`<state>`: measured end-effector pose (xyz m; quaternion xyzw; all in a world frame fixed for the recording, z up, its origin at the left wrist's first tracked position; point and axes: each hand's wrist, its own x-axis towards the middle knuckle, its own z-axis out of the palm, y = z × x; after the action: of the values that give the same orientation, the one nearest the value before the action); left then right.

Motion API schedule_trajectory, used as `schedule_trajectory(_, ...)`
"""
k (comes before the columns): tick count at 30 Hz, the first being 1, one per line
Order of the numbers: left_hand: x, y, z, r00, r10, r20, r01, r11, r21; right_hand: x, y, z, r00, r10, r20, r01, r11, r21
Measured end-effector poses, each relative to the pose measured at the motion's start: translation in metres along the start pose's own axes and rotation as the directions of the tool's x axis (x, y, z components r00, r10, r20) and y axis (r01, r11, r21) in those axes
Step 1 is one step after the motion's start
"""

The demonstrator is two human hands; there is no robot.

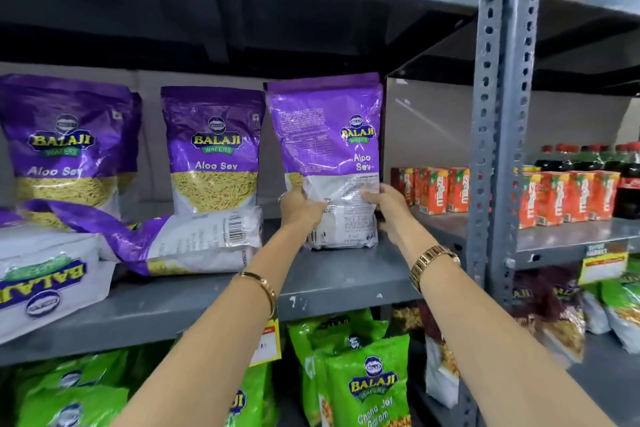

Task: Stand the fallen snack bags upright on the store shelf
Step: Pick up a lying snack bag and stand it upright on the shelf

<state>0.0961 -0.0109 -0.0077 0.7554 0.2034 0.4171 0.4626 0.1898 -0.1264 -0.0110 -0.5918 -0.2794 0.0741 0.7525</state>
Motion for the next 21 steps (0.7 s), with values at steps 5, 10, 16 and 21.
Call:
schedule_trajectory(5,-0.021,0.005,0.012,0.987,-0.061,-0.148,0.087,0.981,0.174,-0.008,0.009,-0.005,0.994,0.105,0.005,-0.105,0.991,0.081)
schedule_trajectory(10,-0.049,0.009,0.035,0.994,0.004,-0.111,0.021,0.975,0.22,-0.014,0.01,-0.002,0.995,0.078,-0.064,-0.069,0.988,0.136)
schedule_trajectory(16,-0.052,0.001,0.04,0.999,-0.036,0.021,0.03,0.975,0.22,-0.019,0.011,-0.005,0.99,0.135,-0.05,-0.134,0.991,0.023)
schedule_trajectory(21,-0.038,-0.001,0.027,0.999,-0.045,0.018,0.044,0.996,0.076,-0.019,0.009,-0.013,0.983,0.137,-0.123,-0.134,0.99,0.037)
